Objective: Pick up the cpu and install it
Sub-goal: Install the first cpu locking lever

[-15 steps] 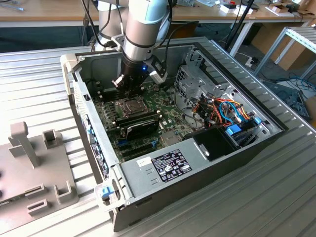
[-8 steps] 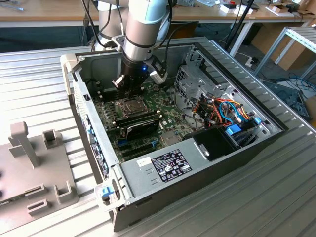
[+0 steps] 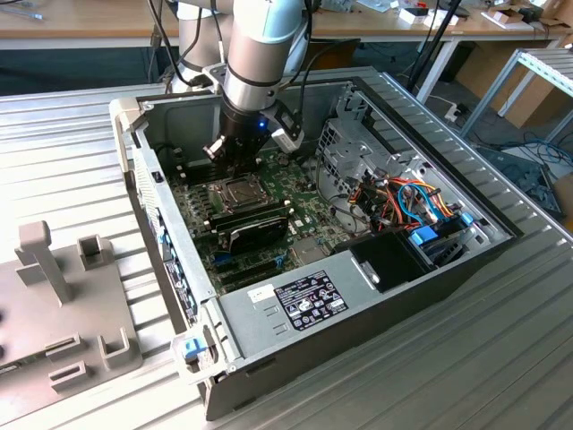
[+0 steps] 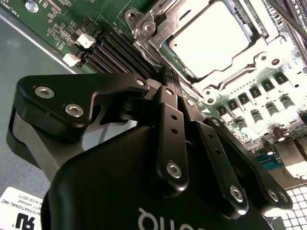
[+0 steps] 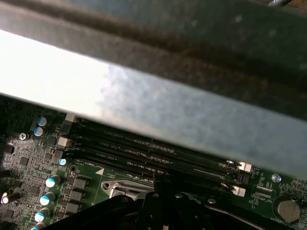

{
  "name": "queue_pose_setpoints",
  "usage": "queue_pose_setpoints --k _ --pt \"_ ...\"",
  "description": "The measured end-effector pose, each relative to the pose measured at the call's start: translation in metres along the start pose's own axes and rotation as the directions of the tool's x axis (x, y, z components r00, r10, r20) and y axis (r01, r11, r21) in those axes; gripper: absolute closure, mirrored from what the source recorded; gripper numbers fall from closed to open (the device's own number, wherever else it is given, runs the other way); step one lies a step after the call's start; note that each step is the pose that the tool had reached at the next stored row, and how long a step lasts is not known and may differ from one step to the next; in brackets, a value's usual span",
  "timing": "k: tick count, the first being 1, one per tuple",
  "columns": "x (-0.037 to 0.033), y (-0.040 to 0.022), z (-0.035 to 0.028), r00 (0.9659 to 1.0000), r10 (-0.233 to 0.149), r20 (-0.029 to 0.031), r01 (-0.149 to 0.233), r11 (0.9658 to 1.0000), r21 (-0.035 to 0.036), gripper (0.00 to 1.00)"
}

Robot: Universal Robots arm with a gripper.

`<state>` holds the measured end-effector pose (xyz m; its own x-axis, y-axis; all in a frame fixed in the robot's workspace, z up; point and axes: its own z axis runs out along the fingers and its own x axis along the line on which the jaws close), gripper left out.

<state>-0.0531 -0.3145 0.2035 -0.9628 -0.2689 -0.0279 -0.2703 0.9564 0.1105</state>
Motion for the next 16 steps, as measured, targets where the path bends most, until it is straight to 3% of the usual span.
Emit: queue_pose_setpoints --k 8,16 --pt "0.0 0.0001 -0.0011 1.0 0.0 -0.0009 0.0 1.0 0.0032 0.89" --pt "-0.0001 0.0005 -0.0012 1.0 0.0 -0.0075 0.0 0.9997 0.0258 0.89"
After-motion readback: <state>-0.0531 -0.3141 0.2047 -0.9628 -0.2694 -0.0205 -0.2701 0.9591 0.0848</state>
